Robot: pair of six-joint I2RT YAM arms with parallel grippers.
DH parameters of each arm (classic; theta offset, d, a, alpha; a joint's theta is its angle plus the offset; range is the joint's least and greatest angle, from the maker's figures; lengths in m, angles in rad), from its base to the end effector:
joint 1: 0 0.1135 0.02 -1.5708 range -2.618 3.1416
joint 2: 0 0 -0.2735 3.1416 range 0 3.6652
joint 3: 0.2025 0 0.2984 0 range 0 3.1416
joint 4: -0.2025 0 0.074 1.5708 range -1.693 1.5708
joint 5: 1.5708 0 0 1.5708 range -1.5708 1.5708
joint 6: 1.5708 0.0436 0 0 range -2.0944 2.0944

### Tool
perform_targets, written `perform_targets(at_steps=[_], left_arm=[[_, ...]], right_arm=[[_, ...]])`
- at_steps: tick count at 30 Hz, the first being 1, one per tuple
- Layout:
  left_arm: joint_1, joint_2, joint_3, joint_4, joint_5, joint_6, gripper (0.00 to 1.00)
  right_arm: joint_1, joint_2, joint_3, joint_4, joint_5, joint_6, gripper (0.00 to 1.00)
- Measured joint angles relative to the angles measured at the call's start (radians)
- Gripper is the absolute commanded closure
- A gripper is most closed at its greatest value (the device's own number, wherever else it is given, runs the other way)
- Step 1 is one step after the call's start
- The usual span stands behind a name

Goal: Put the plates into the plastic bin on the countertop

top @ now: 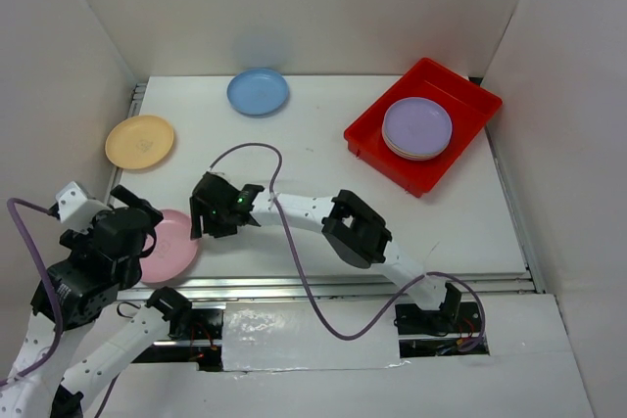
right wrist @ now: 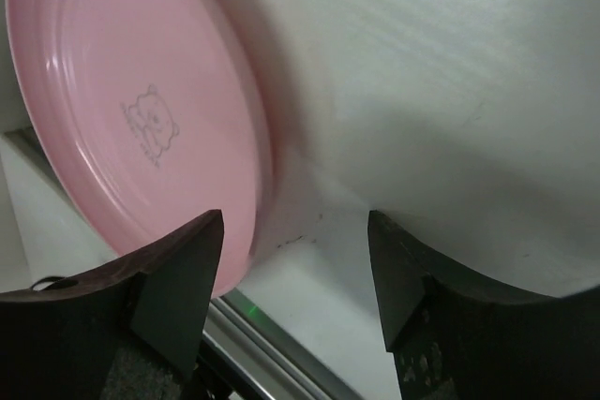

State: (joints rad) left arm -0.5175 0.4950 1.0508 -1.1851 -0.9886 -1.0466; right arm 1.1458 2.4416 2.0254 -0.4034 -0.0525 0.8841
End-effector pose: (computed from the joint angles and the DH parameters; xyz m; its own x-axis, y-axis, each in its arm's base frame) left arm 0.0833 -0.0055 0.3910 0.0165 -0.5572 -0.8302 -0.6004 0.6585 -0.4538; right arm 0.2457 0.5485 0.1405 -0.9060 -0.1289 -0.4031 -0.3531 0.7553 0.5521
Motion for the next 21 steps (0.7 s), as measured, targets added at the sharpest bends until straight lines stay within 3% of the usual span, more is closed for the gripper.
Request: perform_targets(at_steps=[4,7,16,19,21], left_arm=[[0.0,0.006,-0.006,0.015,0.007,0.012,0.01],[0.0,0.005,-0.01,0.031,0.012,0.027,0.01],[0.0,-0.002,-0.013,0.055,0.027,0.054,0.01],[0.0,-0.002,-0.015,0.06,0.029,0.055,0.01],[0.0,-0.002,-0.017,0.063,0.032,0.057,0.01]], right_arm=[[-0.027,0.018,0.038,-0.038,0.01,0.008,0.35],[-0.038,0.051,0.091,-0.063,0.011,0.01,0.51],[-0.036,0.082,0.129,-0.062,-0.016,0.017,0.52],[-0.036,0.084,0.129,-0.062,-0.033,0.011,0.69],[-0.036,0.084,0.129,-0.058,-0.059,0.005,0.72]])
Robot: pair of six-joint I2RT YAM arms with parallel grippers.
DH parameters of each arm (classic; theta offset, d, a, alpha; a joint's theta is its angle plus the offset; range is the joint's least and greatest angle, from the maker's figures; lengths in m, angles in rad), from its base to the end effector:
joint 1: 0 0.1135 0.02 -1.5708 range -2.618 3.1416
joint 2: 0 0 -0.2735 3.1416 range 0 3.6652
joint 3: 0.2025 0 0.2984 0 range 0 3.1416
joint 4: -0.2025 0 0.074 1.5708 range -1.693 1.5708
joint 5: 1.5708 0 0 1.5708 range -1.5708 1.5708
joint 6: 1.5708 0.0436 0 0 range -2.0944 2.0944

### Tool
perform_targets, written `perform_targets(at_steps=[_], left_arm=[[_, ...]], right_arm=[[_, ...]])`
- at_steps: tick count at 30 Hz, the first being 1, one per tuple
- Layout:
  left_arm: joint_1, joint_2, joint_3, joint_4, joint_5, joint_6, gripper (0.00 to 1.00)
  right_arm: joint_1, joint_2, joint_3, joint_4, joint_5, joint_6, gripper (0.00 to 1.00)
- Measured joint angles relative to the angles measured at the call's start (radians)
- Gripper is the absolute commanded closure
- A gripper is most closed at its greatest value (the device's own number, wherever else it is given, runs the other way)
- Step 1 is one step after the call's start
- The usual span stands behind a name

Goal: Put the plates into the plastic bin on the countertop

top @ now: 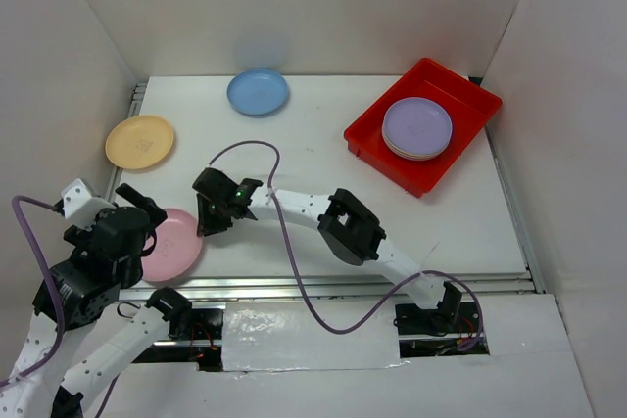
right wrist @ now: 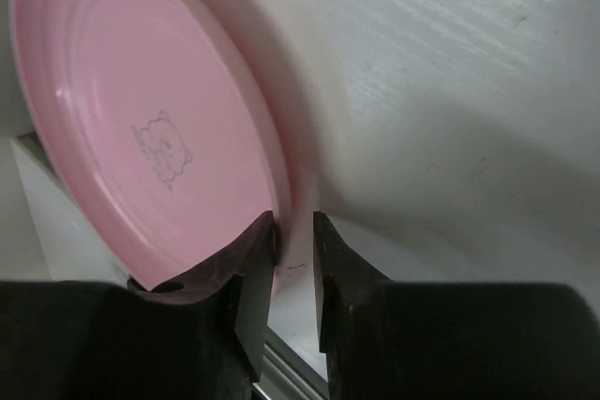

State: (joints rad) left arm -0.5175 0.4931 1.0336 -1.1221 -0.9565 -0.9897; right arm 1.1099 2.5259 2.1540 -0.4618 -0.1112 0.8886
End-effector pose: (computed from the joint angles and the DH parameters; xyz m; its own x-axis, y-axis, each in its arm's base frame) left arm 0.0886 -0.0094 0.3904 -0.0044 -0.5519 -0.8339 -0.5683 0.6876 -0.4520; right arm 0.2698 0.5541 0.1343 -0.9243 -0.1269 -0.3600 -0.3265 0.7513 0.5735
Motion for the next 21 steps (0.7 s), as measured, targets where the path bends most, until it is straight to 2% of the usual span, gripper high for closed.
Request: perform_targets(at_steps=[1,2,4,5,7,11,15,18,21], left_arm=[[0.0,0.0,-0.001,0.001,0.002,0.001,0.01],[0.0,0.0,-0.002,0.002,0.002,0.004,0.01],[0.0,0.0,-0.002,0.006,0.005,0.017,0.01],[0.0,0.0,-0.002,0.009,0.007,0.02,0.01],[0.0,0.0,-0.004,0.017,0.012,0.023,0.01],[0.0,-0.002,-0.009,0.027,0.019,0.031,0.01],[0.0,-0.012,-0.013,0.04,0.029,0.052,0.01],[0.0,-0.019,-0.023,0.063,0.051,0.082,0.01],[0.0,-0.019,-0.041,0.108,0.094,0.132,0.01]], right_arm=[[0.0,0.0,-0.001,0.001,-0.014,-0.002,0.73],[0.0,0.0,-0.004,0.007,-0.031,-0.006,0.78],[-0.007,-0.001,-0.029,0.038,-0.068,-0.014,0.96],[-0.009,-0.002,-0.047,0.059,-0.08,-0.013,1.0],[-0.017,-0.011,-0.108,0.122,-0.133,0.0,1.0],[-0.034,-0.131,-0.328,0.222,-0.139,0.008,1.0],[-0.087,-0.36,-0.65,0.251,-0.102,-0.008,1.0],[-0.197,-0.595,-0.864,0.222,-0.054,-0.024,1.0],[-0.381,-0.812,-0.967,0.201,0.002,-0.04,1.0]])
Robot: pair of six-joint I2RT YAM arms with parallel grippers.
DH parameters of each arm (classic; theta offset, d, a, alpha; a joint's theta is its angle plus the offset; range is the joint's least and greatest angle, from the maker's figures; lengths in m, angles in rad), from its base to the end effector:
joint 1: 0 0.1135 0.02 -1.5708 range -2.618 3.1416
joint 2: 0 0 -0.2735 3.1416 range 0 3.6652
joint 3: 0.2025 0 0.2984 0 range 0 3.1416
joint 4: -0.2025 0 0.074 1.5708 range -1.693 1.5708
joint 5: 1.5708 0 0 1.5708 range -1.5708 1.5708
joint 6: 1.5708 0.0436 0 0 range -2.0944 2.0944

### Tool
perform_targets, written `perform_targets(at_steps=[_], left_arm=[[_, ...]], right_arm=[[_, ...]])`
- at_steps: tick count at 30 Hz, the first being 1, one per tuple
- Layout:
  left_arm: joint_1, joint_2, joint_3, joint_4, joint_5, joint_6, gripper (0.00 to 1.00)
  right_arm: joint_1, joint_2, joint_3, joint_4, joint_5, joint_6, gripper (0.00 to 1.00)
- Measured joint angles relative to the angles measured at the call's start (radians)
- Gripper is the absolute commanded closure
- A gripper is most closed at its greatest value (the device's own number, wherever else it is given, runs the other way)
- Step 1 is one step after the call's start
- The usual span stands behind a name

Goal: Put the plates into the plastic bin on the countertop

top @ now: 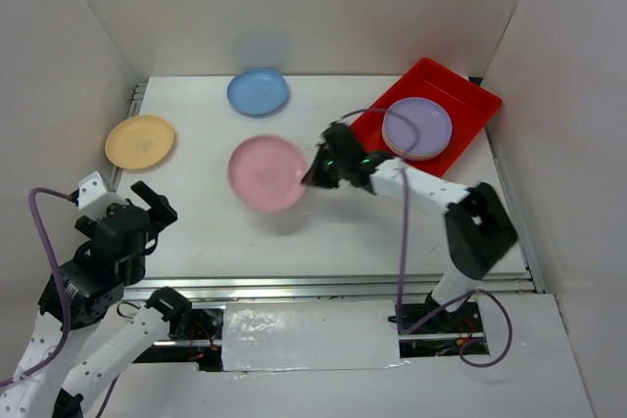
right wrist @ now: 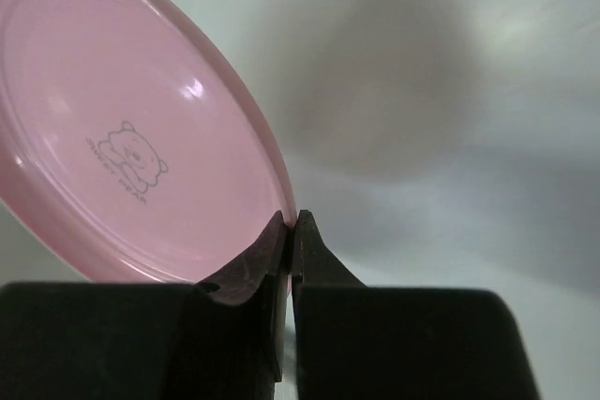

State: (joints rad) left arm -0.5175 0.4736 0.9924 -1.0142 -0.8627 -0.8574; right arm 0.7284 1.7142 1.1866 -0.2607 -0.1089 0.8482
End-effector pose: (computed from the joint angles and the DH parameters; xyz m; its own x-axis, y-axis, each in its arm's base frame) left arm 0.0952 -0.0161 0.3866 -0.0745 -0.5235 -0.8488 -0.4819 0.7641 -0.4289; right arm 0.3137 0.2862 0.2057 -0.8892 0.2060 -0.4085 -0.0785 0.8110 0.5798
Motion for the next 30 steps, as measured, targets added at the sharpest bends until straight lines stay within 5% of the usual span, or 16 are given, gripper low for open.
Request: perform_targets(at_steps=[4,9,19,22,23,26,30], left_arm=[[0.0,0.016,-0.019,0.059,0.074,0.074,0.01],[0.0,0.062,-0.024,0.106,0.131,0.128,0.01],[0.0,0.074,-0.033,0.139,0.188,0.175,0.01],[0.0,0.077,-0.033,0.147,0.192,0.177,0.01],[0.0,0.079,-0.033,0.148,0.192,0.177,0.01],[0.0,0.092,-0.033,0.149,0.192,0.177,0.01],[0.0,0.145,-0.029,0.138,0.178,0.164,0.01]], right_arm=[[-0.349,-0.201,-0.082,0.021,0.049,-0.005,1.0],[-0.679,-0.188,-0.074,-0.029,0.106,-0.008,1.0],[-0.943,-0.02,0.105,-0.164,0.13,-0.015,0.99],[-0.97,0.026,0.163,-0.171,0.111,-0.027,0.33],[-0.975,0.035,0.173,-0.174,0.099,-0.03,0.23],[-0.97,0.042,0.193,-0.202,0.058,-0.055,0.05],[-0.934,-0.019,0.195,-0.231,0.013,-0.081,0.03]])
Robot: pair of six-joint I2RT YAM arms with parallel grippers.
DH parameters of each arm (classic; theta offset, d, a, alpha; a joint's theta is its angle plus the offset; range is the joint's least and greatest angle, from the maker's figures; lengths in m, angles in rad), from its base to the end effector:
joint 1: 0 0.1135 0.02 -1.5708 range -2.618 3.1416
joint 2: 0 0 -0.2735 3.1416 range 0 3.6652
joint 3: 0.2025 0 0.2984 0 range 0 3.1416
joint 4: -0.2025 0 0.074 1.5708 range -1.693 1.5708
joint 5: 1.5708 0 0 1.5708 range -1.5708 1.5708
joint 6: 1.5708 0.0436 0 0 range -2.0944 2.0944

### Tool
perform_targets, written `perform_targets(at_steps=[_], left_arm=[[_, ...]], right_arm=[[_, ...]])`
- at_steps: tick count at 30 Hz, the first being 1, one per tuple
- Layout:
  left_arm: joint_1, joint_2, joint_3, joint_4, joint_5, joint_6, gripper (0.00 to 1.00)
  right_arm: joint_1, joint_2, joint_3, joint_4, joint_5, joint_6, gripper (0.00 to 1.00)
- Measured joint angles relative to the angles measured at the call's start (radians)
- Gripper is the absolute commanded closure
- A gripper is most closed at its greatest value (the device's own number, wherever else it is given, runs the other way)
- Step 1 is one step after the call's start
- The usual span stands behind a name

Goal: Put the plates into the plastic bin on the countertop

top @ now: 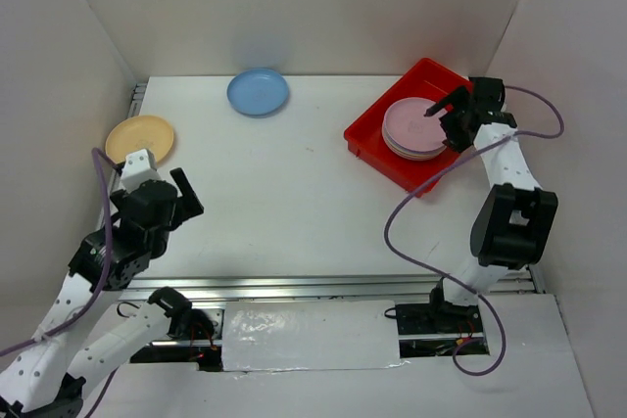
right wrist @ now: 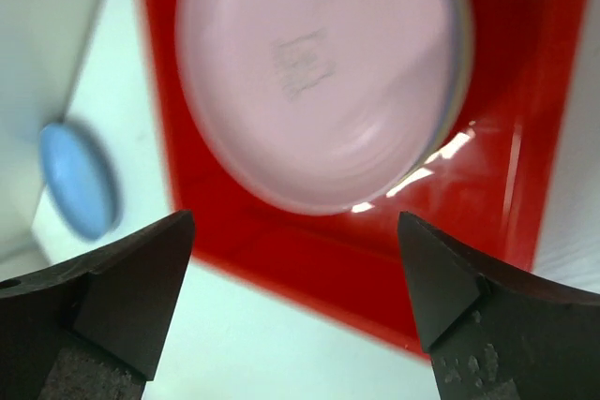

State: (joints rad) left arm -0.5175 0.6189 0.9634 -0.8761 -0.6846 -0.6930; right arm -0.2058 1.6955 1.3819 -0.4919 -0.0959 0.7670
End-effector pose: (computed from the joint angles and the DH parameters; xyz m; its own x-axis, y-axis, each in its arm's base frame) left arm 0.1396 -0.0478 0.3727 -0.2811 -0.4094 -0.8680 -0.3510 0.8856 -0.3041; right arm 0.4236 -0.0842 0.2671 -0.4122 0.7917 -0.4509 0.5896 0.6090 0.5305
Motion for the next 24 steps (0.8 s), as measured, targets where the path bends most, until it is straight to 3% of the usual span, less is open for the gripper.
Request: perform_targets(at_steps=[3,9,13,17,21,24], left_arm=[[0.0,0.085,0.035,-0.042,-0.012,-0.057,0.01],[0.067,0.32,0.107,-0.016,0.034,-0.214,0.01],[0.278,0.509,0.109,0.077,0.111,-0.301,0.01],[0.51,0.602,0.016,0.274,0.232,-0.374,0.01],[0.717,0.638,-0.156,0.494,0.311,-0.438,0.01],[0.798,0.733,-0.183,0.599,0.333,-0.463,0.01]], right_arm=[[0.039,-0.125,-0.012,-0.002,-0.024,-0.012,0.0],[0.194,-0.557,-0.212,0.101,-0.102,-0.041,0.0],[0.407,-0.734,-0.441,0.25,-0.258,-0.038,0.0],[0.565,-0.773,-0.692,0.441,-0.422,0.007,0.0],[0.698,-0.788,-0.882,0.566,-0.464,0.063,0.0],[0.802,-0.792,-0.939,0.667,-0.47,0.094,0.0]])
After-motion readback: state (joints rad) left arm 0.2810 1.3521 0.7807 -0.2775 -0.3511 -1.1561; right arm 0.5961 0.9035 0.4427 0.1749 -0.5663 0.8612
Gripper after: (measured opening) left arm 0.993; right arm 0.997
